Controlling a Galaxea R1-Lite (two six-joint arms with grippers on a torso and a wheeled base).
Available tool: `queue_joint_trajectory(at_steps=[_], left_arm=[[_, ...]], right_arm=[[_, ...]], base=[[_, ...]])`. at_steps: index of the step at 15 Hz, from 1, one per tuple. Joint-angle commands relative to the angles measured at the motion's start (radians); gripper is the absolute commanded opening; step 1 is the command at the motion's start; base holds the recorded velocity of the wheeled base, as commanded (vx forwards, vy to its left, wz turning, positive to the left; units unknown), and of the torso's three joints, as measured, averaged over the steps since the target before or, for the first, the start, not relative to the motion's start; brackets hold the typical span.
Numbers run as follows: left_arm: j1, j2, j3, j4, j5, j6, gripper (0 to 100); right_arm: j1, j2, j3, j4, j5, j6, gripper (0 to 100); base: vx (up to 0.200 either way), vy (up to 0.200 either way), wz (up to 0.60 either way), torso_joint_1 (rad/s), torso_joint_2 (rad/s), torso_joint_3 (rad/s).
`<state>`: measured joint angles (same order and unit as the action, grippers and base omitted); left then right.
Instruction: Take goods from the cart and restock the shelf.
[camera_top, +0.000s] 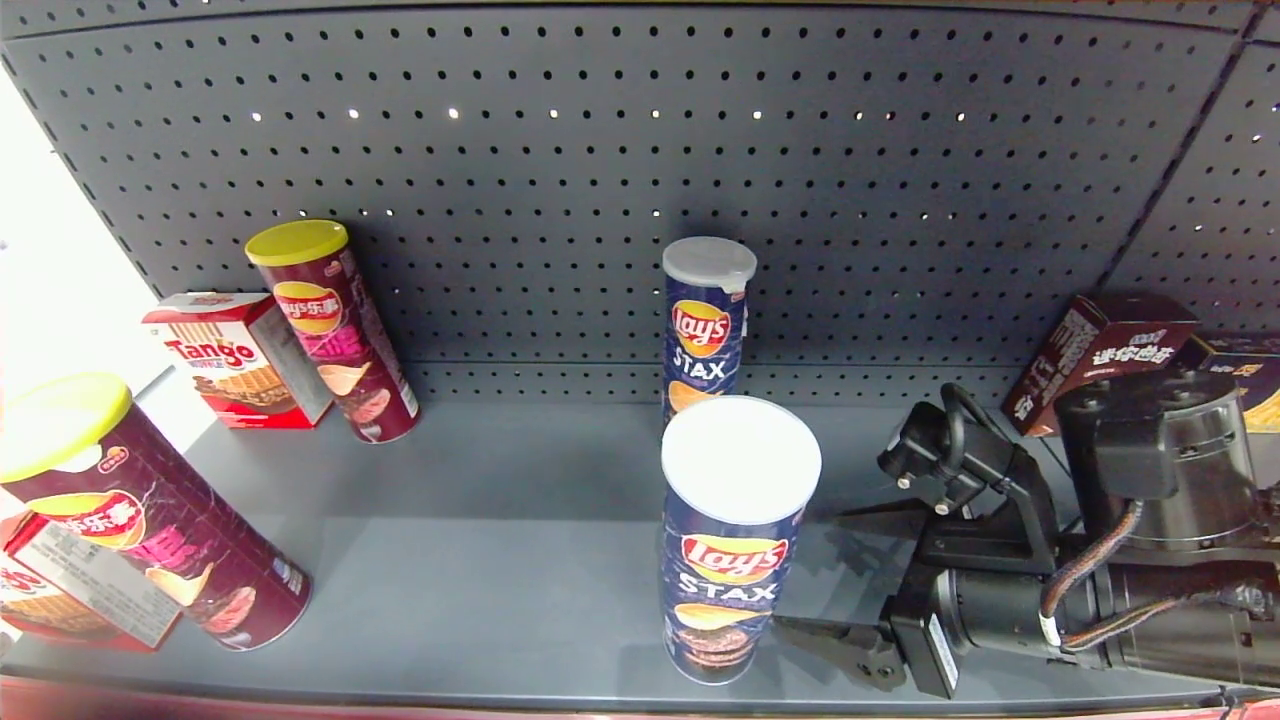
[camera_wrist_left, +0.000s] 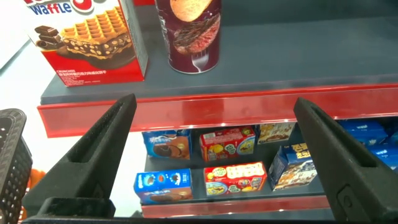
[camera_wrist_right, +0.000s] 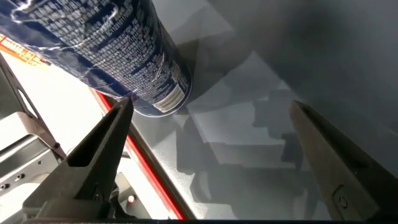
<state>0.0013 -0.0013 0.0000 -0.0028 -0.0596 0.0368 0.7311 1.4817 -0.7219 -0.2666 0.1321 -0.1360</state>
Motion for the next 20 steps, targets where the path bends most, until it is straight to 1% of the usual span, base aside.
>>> queue_joint_trajectory(at_steps=[1, 7, 11, 13, 15, 17, 19, 20], left_arm=[[0.000, 0.001, 0.000, 0.000, 0.000, 0.002, 100], [0.000, 0.001, 0.000, 0.000, 0.000, 0.000, 100], [0.000, 0.001, 0.000, 0.000, 0.001, -0.002, 100], [0.000, 0.001, 0.000, 0.000, 0.000, 0.000, 100], [0.000, 0.001, 0.000, 0.000, 0.000, 0.000, 100], [0.000, 0.001, 0.000, 0.000, 0.000, 0.000, 100], [0.000, 0.001, 0.000, 0.000, 0.000, 0.002, 100], [0.000, 0.001, 0.000, 0.000, 0.000, 0.002, 100]], right_arm=[[-0.004, -0.004, -0.002, 0.000, 0.000, -0.001, 100], [-0.002, 0.019, -0.030, -0.002, 0.000, -0.001, 100], [-0.022, -0.047, 0.006, 0.000, -0.017, 0.001, 100], [-0.098, -0.161, 0.042, 0.000, -0.019, 0.001, 100], [-0.190, -0.262, 0.042, 0.000, -0.020, 0.003, 100], [-0.326, -0.383, 0.052, 0.000, -0.023, 0.003, 100], [-0.506, -0.537, 0.088, 0.000, -0.023, 0.003, 100], [-0.506, -0.537, 0.088, 0.000, -0.023, 0.003, 100]], base=[[0.000, 0.000, 0.00, 0.000, 0.00, 0.000], [0.000, 0.000, 0.00, 0.000, 0.00, 0.000], [0.000, 0.000, 0.00, 0.000, 0.00, 0.000], [0.000, 0.000, 0.00, 0.000, 0.00, 0.000], [0.000, 0.000, 0.00, 0.000, 0.00, 0.000], [0.000, 0.000, 0.00, 0.000, 0.00, 0.000], [0.000, 0.000, 0.00, 0.000, 0.00, 0.000], [0.000, 0.000, 0.00, 0.000, 0.00, 0.000]])
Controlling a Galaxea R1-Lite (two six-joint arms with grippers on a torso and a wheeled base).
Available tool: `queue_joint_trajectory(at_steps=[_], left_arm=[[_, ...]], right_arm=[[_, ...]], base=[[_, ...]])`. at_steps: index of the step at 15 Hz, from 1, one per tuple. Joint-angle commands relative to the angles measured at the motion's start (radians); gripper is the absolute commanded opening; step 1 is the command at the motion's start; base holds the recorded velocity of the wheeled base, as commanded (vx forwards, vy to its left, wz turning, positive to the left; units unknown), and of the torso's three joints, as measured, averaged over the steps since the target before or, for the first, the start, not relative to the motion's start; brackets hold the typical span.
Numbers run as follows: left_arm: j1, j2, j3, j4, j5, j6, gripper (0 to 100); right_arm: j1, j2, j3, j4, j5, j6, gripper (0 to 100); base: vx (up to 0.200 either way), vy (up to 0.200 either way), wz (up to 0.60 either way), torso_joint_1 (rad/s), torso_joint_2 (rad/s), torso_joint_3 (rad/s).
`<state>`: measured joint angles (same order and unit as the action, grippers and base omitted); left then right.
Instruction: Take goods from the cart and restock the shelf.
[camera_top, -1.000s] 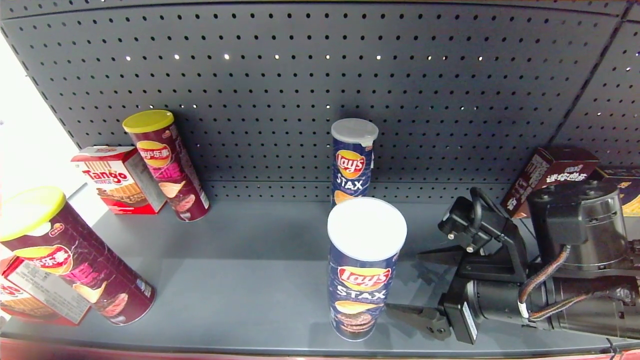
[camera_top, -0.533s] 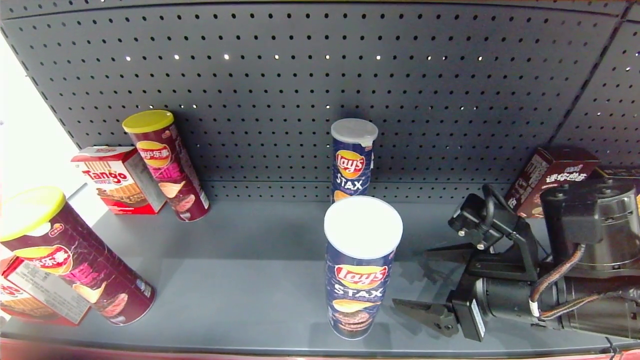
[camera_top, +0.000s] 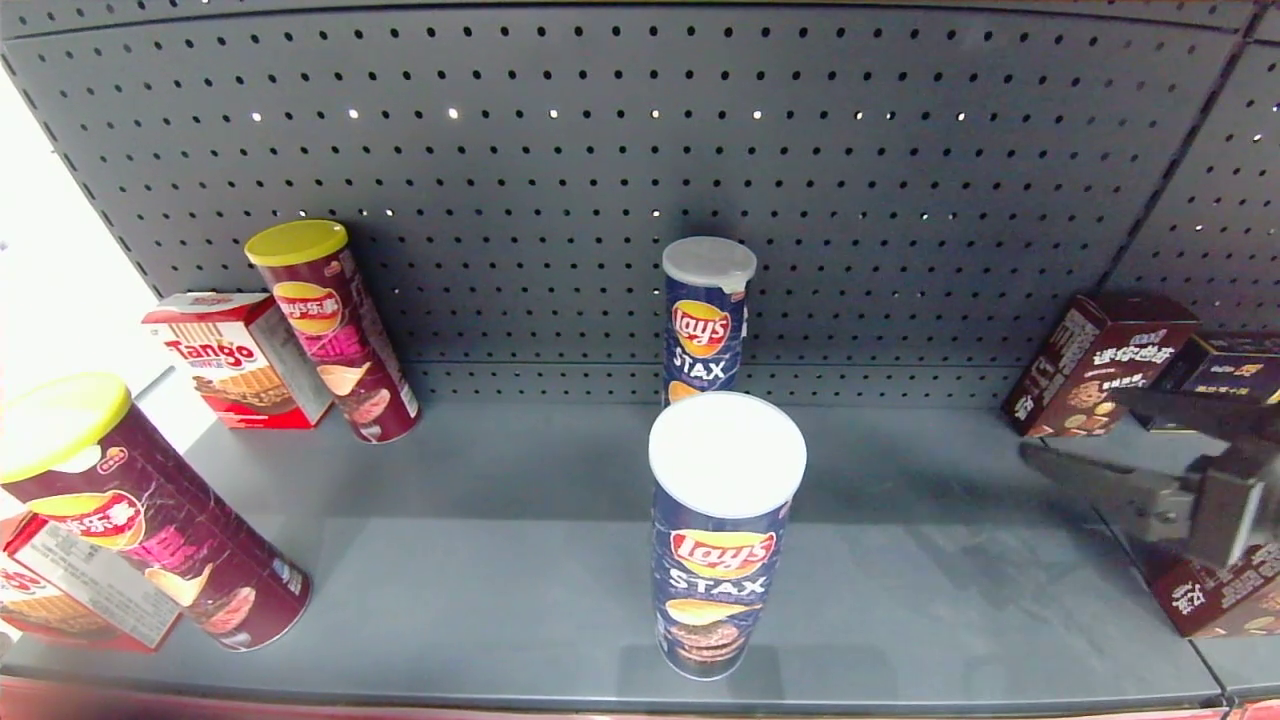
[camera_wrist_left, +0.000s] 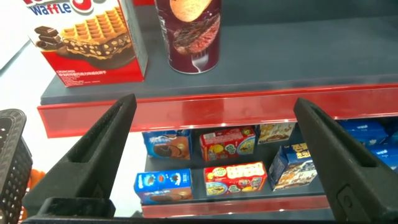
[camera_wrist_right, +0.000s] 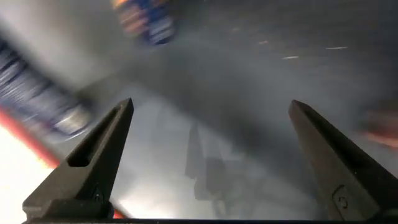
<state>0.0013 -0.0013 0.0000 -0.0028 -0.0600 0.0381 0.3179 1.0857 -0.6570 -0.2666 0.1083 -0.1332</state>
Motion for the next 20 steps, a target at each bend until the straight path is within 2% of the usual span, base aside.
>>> queue_joint_trajectory(at_steps=[1, 2, 6, 10, 11, 12, 13, 14, 16, 20], left_arm=[[0.000, 0.001, 0.000, 0.000, 0.000, 0.000, 100], [0.000, 0.001, 0.000, 0.000, 0.000, 0.000, 100], [0.000, 0.001, 0.000, 0.000, 0.000, 0.000, 100], [0.000, 0.001, 0.000, 0.000, 0.000, 0.002, 100], [0.000, 0.001, 0.000, 0.000, 0.000, 0.000, 100], [0.000, 0.001, 0.000, 0.000, 0.000, 0.002, 100], [0.000, 0.001, 0.000, 0.000, -0.001, 0.002, 100], [0.000, 0.001, 0.000, 0.000, 0.000, 0.002, 100], [0.000, 0.001, 0.000, 0.000, 0.000, 0.002, 100], [0.000, 0.001, 0.000, 0.000, 0.000, 0.003, 100]], right_arm=[[-0.226, -0.296, 0.079, -0.005, -0.001, 0.001, 100], [-0.267, -0.382, 0.114, 0.000, 0.001, 0.000, 100], [-0.333, -0.676, 0.300, 0.041, -0.025, 0.000, 100], [-0.379, -1.004, 0.476, 0.244, -0.070, 0.032, 100], [-0.379, -1.004, 0.508, 0.230, -0.090, 0.046, 100], [-0.379, -1.001, 0.582, 0.156, -0.136, 0.076, 100], [-0.379, -1.001, 0.657, 0.135, -0.137, 0.084, 100], [-0.379, -1.001, 0.657, 0.152, -0.137, 0.092, 100], [-0.378, -1.000, 0.654, 0.279, -0.094, 0.081, 100], [-0.378, -1.001, 0.657, 0.262, -0.122, 0.155, 100]], base=[[0.000, 0.000, 0.00, 0.000, 0.00, 0.000], [0.000, 0.000, 0.00, 0.000, 0.00, 0.000], [0.000, 0.000, 0.00, 0.000, 0.00, 0.000], [0.000, 0.000, 0.00, 0.000, 0.00, 0.000], [0.000, 0.000, 0.00, 0.000, 0.00, 0.000], [0.000, 0.000, 0.00, 0.000, 0.00, 0.000], [0.000, 0.000, 0.00, 0.000, 0.00, 0.000], [0.000, 0.000, 0.00, 0.000, 0.00, 0.000], [0.000, 0.000, 0.00, 0.000, 0.00, 0.000], [0.000, 0.000, 0.00, 0.000, 0.00, 0.000]])
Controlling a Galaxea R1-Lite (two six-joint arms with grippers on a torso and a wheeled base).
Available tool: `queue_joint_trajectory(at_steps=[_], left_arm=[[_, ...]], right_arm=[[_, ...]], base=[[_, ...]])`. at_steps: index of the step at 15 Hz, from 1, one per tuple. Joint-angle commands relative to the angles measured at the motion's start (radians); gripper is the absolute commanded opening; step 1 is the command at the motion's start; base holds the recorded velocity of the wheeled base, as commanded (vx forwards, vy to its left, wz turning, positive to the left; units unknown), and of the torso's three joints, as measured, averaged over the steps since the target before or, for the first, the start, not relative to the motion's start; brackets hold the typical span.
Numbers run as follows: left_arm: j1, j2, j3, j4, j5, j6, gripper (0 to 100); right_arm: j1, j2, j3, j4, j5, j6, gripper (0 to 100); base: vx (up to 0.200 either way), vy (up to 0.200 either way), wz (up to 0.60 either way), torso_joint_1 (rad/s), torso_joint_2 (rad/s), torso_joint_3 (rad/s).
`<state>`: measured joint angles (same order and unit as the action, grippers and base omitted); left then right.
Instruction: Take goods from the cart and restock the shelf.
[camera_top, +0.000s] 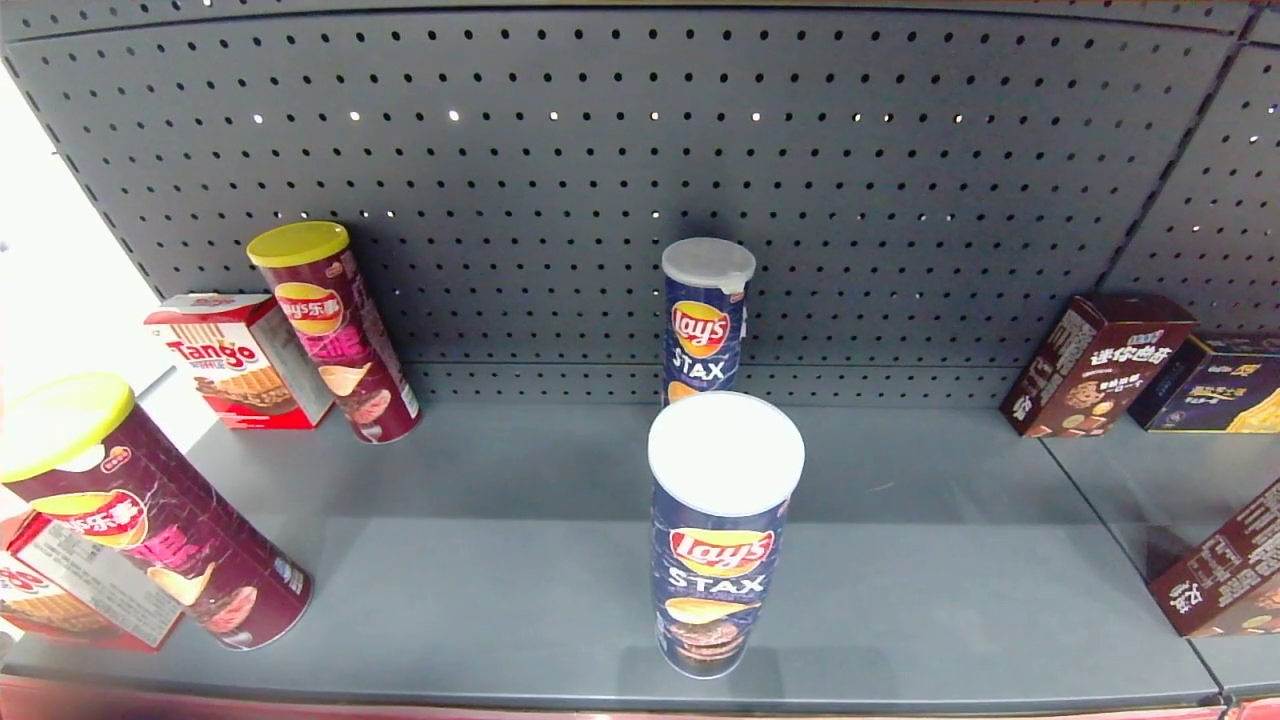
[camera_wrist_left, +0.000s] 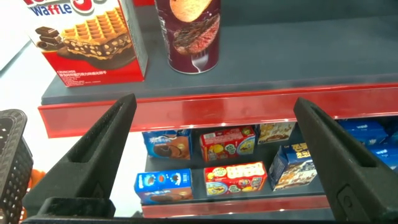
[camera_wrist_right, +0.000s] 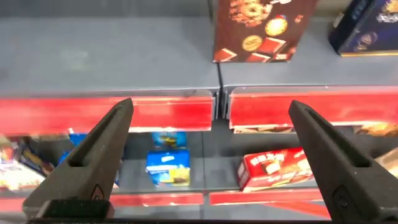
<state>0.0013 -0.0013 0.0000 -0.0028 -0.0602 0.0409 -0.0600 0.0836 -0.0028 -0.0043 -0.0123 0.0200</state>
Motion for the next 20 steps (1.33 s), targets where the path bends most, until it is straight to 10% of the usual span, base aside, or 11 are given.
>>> queue_joint_trajectory(at_steps=[1, 20], left_arm=[[0.000, 0.001, 0.000, 0.000, -0.001, 0.001, 100], [0.000, 0.001, 0.000, 0.000, 0.019, -0.022, 100]], right_arm=[[0.000, 0.002, 0.003, 0.000, 0.005, -0.011, 100], [0.058, -0.082, 0.003, -0.002, 0.006, -0.006, 100]], base=[[0.000, 0.000, 0.00, 0.000, 0.00, 0.000], [0.000, 0.000, 0.00, 0.000, 0.00, 0.000]])
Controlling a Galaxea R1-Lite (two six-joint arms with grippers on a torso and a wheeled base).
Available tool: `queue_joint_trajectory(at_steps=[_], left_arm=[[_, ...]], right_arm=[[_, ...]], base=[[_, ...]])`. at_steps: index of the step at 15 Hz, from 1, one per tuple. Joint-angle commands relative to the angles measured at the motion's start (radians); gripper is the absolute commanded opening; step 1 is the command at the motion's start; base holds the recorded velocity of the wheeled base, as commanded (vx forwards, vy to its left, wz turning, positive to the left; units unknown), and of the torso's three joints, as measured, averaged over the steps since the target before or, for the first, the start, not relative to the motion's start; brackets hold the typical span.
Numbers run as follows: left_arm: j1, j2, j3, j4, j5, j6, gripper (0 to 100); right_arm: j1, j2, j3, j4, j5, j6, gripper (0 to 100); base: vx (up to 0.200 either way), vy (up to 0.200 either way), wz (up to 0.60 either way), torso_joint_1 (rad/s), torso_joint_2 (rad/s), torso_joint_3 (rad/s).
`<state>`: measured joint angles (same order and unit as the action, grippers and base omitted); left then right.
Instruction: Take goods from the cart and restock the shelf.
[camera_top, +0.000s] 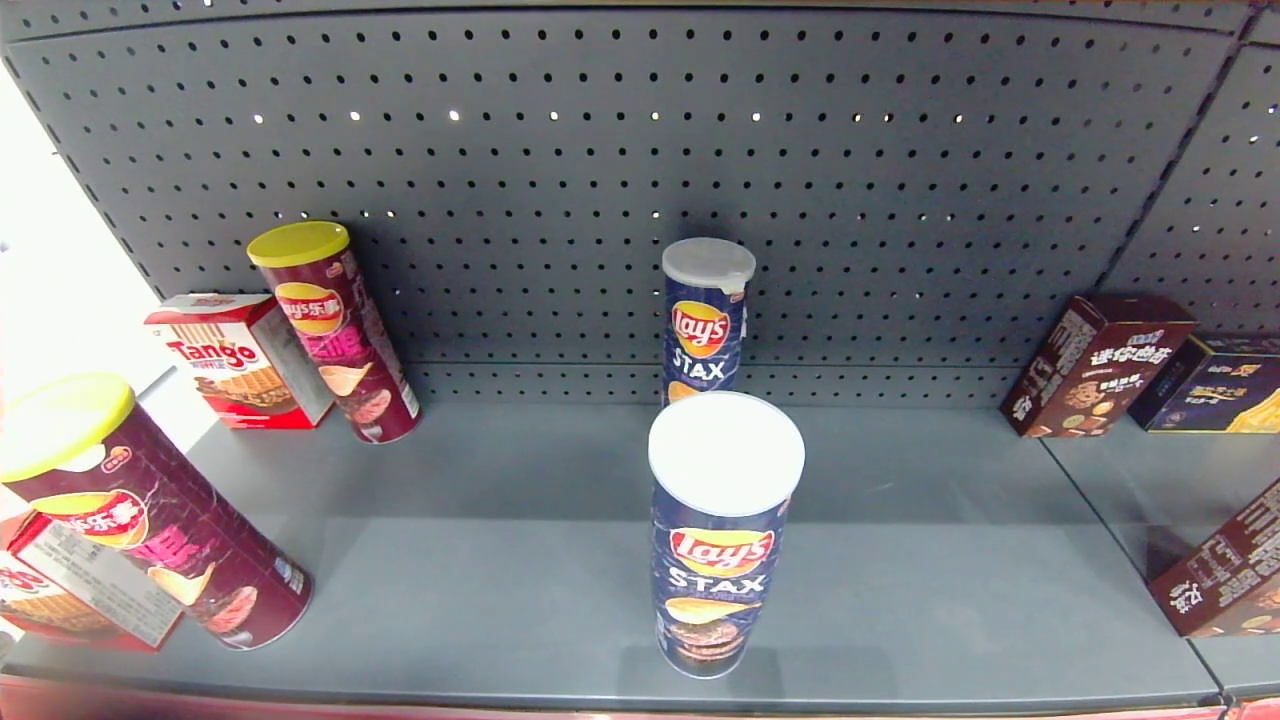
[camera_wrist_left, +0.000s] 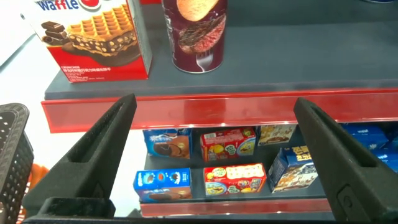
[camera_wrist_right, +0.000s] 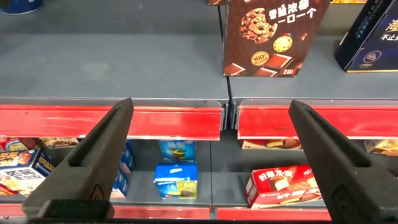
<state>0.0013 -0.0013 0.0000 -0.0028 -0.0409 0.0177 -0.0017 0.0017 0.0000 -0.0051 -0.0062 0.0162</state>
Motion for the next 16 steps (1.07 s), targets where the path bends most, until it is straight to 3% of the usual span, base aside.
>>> queue_joint_trajectory(at_steps=[1, 16], left_arm=[[0.000, 0.001, 0.000, 0.000, -0.001, 0.001, 100], [0.000, 0.001, 0.000, 0.000, 0.001, -0.002, 100]], right_arm=[[0.000, 0.000, 0.000, -0.001, -0.003, 0.011, 100], [0.000, 0.000, 0.000, 0.001, 0.003, -0.015, 100]], base=[[0.000, 0.000, 0.00, 0.000, 0.00, 0.000], [0.000, 0.000, 0.00, 0.000, 0.00, 0.000]])
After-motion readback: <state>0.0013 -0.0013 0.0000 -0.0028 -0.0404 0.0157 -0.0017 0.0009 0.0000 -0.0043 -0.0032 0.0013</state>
